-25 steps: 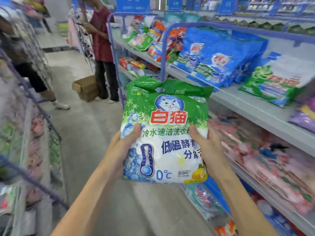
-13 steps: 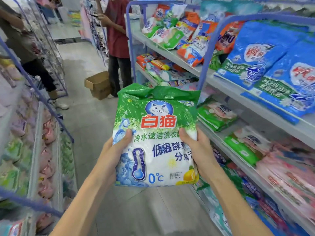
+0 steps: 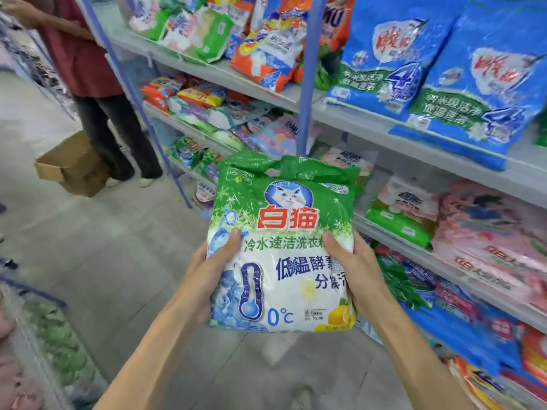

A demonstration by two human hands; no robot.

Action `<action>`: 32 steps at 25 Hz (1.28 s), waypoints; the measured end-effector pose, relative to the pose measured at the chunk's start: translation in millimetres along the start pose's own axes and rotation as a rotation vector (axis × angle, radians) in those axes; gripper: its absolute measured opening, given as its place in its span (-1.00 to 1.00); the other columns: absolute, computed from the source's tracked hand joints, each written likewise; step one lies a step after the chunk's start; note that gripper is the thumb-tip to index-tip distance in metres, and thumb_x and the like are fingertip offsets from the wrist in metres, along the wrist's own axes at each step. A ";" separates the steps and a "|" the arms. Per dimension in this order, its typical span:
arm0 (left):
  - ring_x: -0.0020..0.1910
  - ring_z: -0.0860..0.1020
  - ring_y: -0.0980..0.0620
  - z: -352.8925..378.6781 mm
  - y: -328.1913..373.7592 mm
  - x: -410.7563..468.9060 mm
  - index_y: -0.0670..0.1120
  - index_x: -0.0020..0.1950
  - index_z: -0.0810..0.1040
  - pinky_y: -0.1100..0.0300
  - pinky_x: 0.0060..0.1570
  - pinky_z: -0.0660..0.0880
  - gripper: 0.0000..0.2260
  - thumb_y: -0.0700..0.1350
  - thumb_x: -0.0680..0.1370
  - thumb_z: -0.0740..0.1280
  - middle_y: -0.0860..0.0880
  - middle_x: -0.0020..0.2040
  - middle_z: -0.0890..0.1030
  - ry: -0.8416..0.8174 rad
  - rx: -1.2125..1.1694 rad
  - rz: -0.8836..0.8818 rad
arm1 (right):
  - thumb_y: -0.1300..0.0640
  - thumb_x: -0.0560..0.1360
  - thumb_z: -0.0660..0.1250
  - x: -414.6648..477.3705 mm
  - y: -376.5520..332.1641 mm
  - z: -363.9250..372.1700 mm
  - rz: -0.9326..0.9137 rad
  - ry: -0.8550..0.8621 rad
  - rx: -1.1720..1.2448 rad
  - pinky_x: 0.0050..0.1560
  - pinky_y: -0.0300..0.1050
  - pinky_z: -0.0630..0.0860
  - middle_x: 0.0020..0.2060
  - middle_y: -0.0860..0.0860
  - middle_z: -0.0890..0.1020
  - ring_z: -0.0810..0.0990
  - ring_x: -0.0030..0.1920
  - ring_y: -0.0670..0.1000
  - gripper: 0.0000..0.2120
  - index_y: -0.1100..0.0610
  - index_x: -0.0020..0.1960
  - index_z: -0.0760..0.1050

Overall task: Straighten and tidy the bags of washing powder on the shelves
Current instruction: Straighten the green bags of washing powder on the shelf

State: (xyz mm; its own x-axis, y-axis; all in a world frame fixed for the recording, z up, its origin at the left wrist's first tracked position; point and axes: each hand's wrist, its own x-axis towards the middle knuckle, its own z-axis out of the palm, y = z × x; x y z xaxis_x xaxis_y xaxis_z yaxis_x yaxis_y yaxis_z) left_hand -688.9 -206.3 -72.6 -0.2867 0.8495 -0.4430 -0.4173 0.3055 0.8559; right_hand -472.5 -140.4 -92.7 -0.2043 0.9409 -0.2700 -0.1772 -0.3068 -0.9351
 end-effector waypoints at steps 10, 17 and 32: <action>-0.08 0.74 -0.19 21.9 -20.8 50.7 -0.19 0.24 0.60 -0.01 -0.19 0.68 -0.62 0.02 0.52 0.43 -0.22 0.03 0.74 -0.030 0.042 -0.126 | 0.12 0.62 0.34 29.7 22.5 -33.7 0.042 0.026 0.033 -0.14 -0.07 0.66 0.07 0.02 0.75 0.74 0.04 0.09 -0.73 -0.01 0.31 0.52; -0.18 0.75 -0.12 -24.1 -1.7 84.7 -0.16 0.18 0.62 0.03 -0.28 0.67 -0.73 -0.03 0.56 0.41 -0.19 -0.03 0.75 0.022 0.007 -0.116 | 0.14 0.63 0.33 68.3 35.9 18.7 0.059 0.002 0.003 -0.15 -0.07 0.68 0.06 0.01 0.75 0.75 0.03 0.07 -0.76 0.00 0.28 0.54; -0.12 0.75 -0.14 -182.7 83.7 269.6 -0.12 0.21 0.63 0.00 -0.23 0.68 -0.70 0.02 0.56 0.42 -0.16 -0.02 0.75 -0.128 0.164 -0.208 | 0.13 0.58 0.38 196.1 108.3 205.7 0.106 0.262 0.076 0.09 0.08 0.62 0.11 0.01 0.74 0.73 0.10 0.10 -0.68 -0.01 0.33 0.52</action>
State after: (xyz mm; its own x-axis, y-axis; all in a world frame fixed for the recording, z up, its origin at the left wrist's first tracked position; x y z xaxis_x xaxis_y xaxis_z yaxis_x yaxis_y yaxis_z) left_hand -958.7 -30.3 -169.2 -0.0943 0.8053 -0.5854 -0.3076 0.5356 0.7864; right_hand -729.8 -18.5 -199.7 0.0283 0.9048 -0.4249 -0.2420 -0.4062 -0.8812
